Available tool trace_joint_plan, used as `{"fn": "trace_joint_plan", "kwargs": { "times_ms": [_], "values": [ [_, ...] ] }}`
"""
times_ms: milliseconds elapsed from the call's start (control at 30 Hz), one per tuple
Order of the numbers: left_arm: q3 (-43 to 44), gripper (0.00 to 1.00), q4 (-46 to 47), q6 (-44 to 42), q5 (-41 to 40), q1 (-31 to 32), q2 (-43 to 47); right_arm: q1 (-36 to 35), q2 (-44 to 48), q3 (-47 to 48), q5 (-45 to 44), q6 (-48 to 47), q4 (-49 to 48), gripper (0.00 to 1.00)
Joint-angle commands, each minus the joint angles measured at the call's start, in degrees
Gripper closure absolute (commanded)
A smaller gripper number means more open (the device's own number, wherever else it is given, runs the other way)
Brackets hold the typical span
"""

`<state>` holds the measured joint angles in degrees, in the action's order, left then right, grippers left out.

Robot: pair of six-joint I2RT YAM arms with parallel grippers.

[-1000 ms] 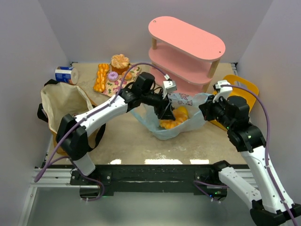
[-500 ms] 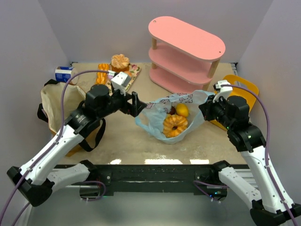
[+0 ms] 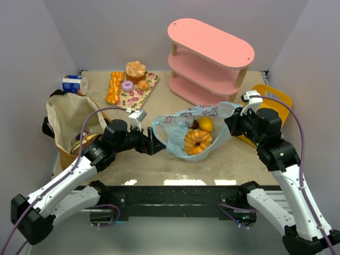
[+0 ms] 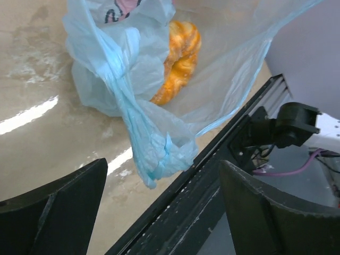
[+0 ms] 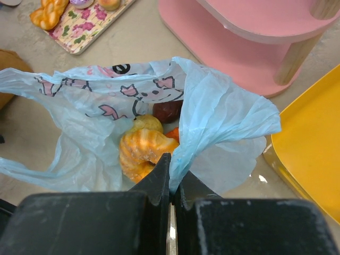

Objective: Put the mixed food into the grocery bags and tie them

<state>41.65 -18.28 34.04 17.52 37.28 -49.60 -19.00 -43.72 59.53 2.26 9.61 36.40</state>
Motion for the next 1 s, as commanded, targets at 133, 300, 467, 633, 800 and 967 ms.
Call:
{"fn": "trace_joint_plan", "kwargs": {
  "times_ms": [133, 300, 467, 633, 800, 967],
  "values": [
    [-5.0, 0.56, 26.3, 6.7, 9.6, 0.3, -4.6, 0.2, 0.6, 1.1, -0.2, 0.4, -1.4, 1.00],
    [8.0, 0.99, 24.4, -0.2, 6.6, 0.0, -6.9, 0.2, -2.5, 8.4, -2.2, -2.5, 0.8, 1.00],
    [20.9, 1.00, 16.4, -5.9, 4.4, -2.6, -9.9, 0.2, -4.4, 17.5, -6.7, -5.0, 2.3, 1.00],
    [24.8, 1.00, 14.4, -6.4, 9.0, -8.6, -13.6, 0.2, -4.6, 17.7, -9.5, -5.1, 1.7, 1.00],
    [24.3, 1.00, 13.2, -9.9, 11.9, -9.9, -18.0, 0.2, -4.6, 12.6, -10.1, -4.3, 0.6, 1.00],
    [27.6, 0.96, 7.7, -16.9, 12.6, -10.5, -21.0, 0.3, -4.4, 10.3, -11.4, -4.0, 0.9, 1.00]
  ]
}}
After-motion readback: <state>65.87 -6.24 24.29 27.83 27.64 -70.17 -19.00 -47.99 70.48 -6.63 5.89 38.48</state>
